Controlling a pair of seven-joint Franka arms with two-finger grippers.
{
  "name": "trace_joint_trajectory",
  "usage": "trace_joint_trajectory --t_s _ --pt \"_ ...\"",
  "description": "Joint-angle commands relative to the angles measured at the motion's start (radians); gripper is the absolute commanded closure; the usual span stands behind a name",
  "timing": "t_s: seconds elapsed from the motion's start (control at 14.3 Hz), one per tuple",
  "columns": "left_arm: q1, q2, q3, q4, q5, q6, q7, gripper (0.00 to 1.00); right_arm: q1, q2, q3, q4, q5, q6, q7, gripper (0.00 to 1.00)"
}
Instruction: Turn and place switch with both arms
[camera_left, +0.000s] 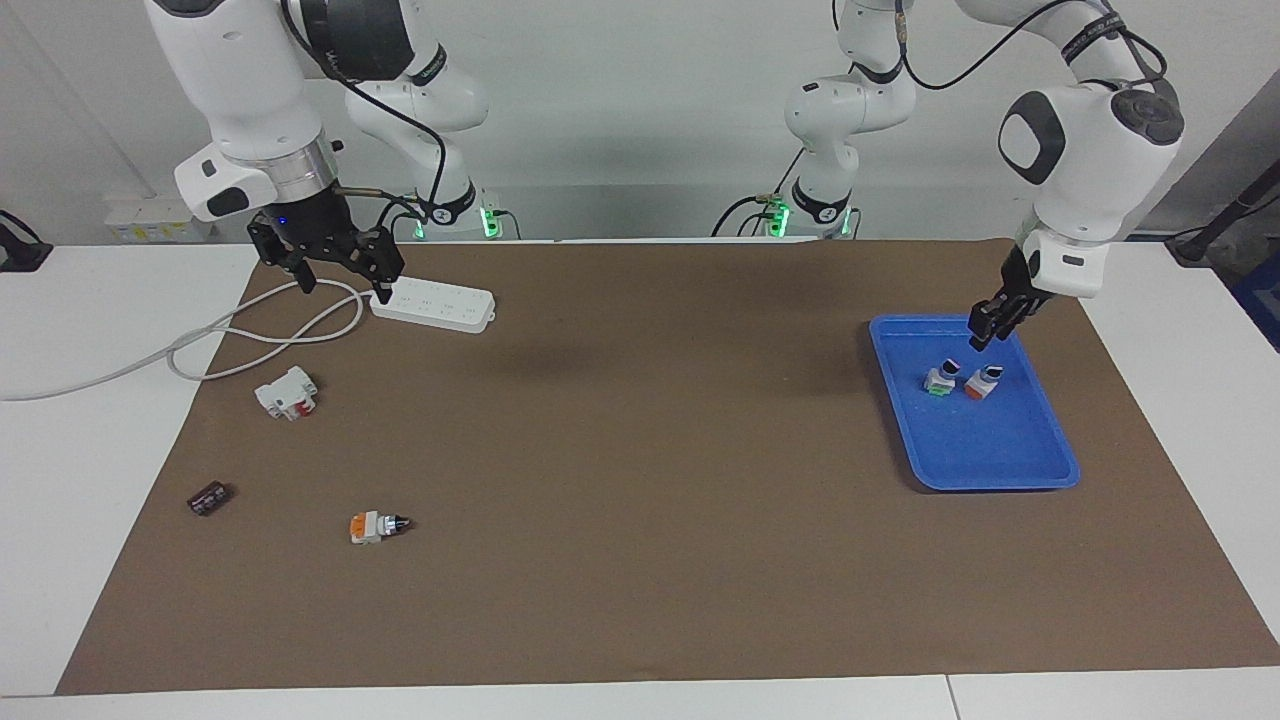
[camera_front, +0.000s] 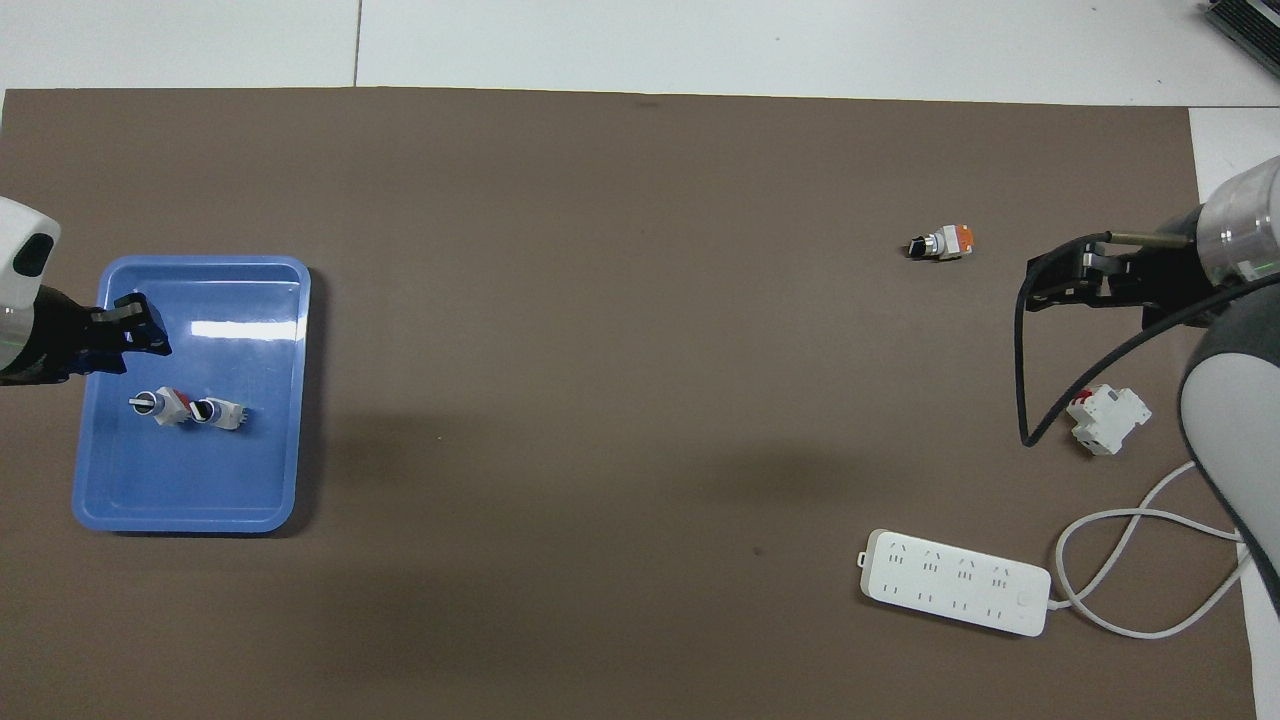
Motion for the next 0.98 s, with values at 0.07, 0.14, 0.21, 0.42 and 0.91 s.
trace_joint_trajectory --t_s 0.07,0.14,0.21,0.42,0.91 --pt "-0.052 0.016 0.009 0.187 0.025 -0.214 0.094 0.49 -0.008 -0.02 0.003 -0.027 -0.005 0.019 -0.021 0.0" --pt "-0.062 0.018 0.009 0.222 0.027 -0.253 0.124 0.46 -0.008 -0.02 0.004 -0.027 -0.005 0.019 -0.021 0.0" --pt "-0.078 0.018 0.009 0.253 0.027 -0.284 0.144 0.43 -0.008 -0.02 0.003 -0.027 -0.005 0.019 -0.021 0.0" --pt "-0.095 0.03 0.008 0.362 0.04 -0.416 0.15 0.37 -0.008 -0.02 0.003 -0.027 -0.005 0.019 -0.021 0.0" --pt "-0.107 0.079 0.017 0.537 0.048 -0.578 0.331 0.35 -0.008 -0.02 0.004 -0.027 -0.005 0.019 -0.021 0.0"
